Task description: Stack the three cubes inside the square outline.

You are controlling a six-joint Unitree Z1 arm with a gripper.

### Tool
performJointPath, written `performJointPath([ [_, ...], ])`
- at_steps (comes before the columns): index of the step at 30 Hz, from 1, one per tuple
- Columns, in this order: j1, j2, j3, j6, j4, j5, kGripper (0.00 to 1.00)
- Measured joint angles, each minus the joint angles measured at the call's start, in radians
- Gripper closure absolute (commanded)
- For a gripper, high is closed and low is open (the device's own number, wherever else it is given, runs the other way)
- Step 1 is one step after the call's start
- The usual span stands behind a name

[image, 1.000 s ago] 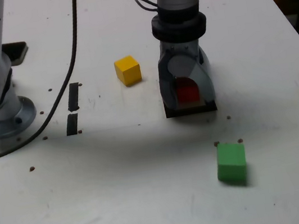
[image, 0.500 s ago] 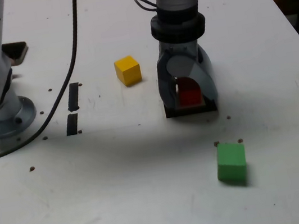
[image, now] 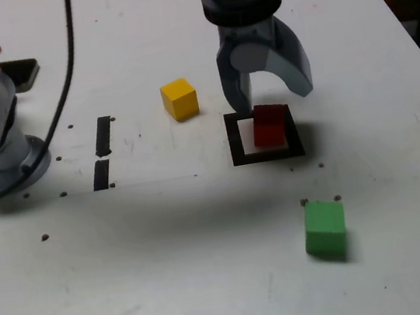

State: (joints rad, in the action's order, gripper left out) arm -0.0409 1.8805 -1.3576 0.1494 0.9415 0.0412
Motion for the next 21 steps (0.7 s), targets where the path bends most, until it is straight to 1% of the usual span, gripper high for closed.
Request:
performJointPath([
  [3,0.013,-0.03,0.008,-0.004,0.025,-0.027,0.26],
  [12,0.048,-0.07,0.051,-0.024,0.083,-0.077,0.23],
  [16,0.067,-0.076,0.068,-0.046,0.129,-0.109,0.23],
  [19,0.077,-0.09,0.077,-0.068,0.179,-0.141,0.23],
  [21,0.079,-0.091,0.079,-0.075,0.194,-0.149,0.23],
])
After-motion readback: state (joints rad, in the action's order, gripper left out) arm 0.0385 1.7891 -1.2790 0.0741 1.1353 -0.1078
